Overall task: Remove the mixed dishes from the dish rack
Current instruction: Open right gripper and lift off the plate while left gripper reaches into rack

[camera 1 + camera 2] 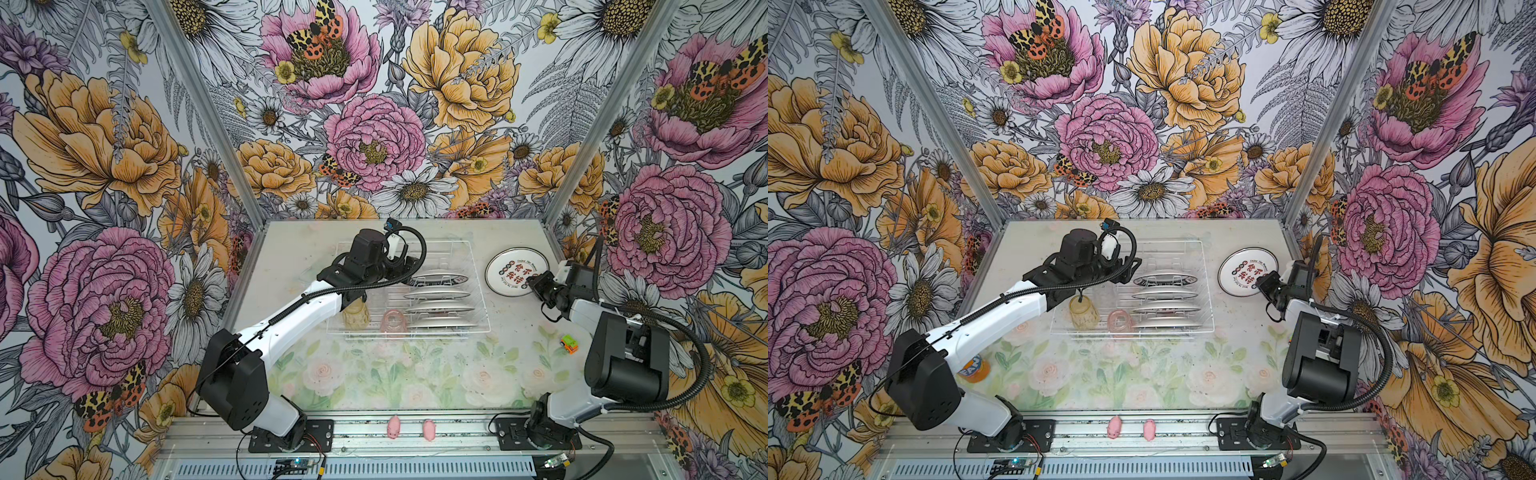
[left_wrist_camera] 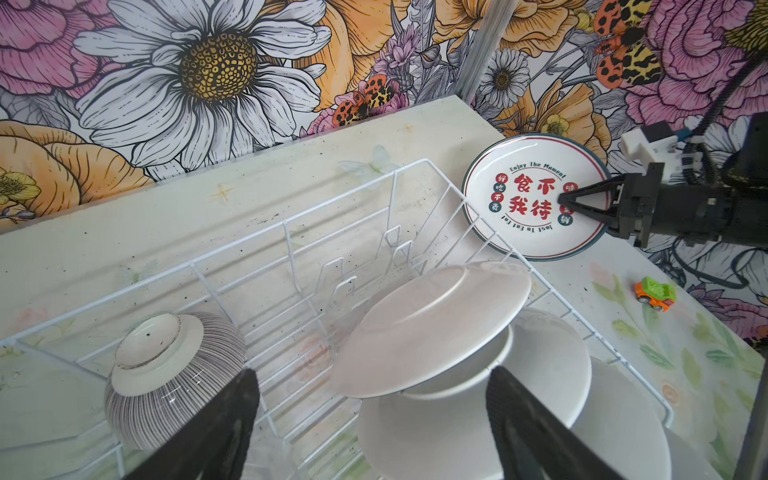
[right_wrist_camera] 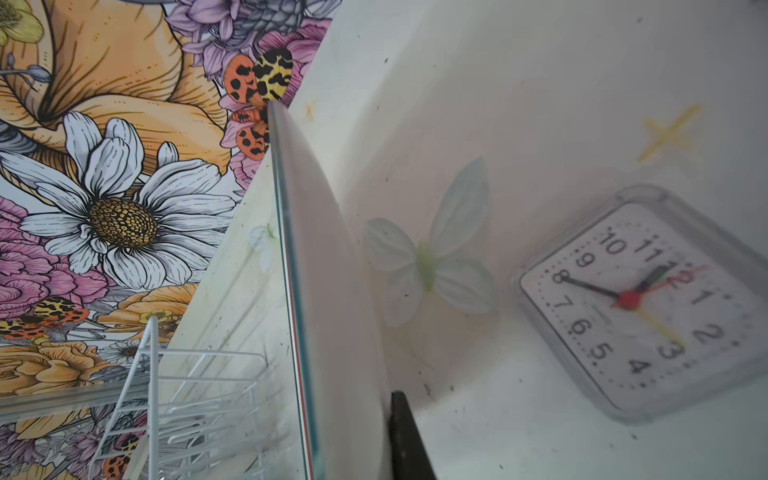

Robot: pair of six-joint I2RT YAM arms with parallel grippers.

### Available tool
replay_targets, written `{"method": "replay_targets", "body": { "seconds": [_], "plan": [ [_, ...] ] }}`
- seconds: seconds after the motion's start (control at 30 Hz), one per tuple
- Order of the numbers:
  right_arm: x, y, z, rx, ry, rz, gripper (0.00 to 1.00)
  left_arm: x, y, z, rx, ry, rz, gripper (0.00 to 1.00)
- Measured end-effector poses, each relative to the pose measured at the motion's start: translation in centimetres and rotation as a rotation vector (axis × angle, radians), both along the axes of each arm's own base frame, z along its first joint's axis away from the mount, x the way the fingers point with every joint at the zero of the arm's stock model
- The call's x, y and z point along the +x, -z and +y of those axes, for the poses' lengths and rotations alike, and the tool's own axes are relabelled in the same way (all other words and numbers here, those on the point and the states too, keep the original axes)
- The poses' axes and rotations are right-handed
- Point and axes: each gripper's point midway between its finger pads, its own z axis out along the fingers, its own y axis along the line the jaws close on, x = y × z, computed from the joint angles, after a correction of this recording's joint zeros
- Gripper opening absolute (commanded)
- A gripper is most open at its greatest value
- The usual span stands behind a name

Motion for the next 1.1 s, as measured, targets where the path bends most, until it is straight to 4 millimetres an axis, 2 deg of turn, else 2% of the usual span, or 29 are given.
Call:
{"method": "replay_targets", "body": {
  "seconds": [0.17,0.33,0.43,0.57,0.83,1.1],
  "plan": [
    [0.6,1.6,1.2,0.045,-0.037,0.014,0.00,-0.1,0.1,0.0,0.007,0.003,0.001,0.87],
    [1.1,3.3,2.2,0.094,-0.066,0.028,0.05,-0.2,0.0,-0.2,0.016,0.011,-0.003,0.87],
    [1.7,3.7,2.7,0.120,-0.082,0.021,0.09,-0.4,-0.4,-0.5,0.033,0.016,-0.018,0.87],
    [2.1,3.9,2.6,0.112,-0.089,0.016,0.34,-0.5,-1.3,-0.9,0.051,0.022,-0.045,0.88],
    [1.0,5.5,2.1,0.061,-0.067,0.096,0.44,-0.4,-0.9,-0.6,0.085,0.020,-0.048,0.88],
    [-0.4,5.0,1.0,-0.057,-0.051,0.158,0.63,-0.4,-0.1,-0.2,0.133,0.015,-0.042,0.88]
  ]
}}
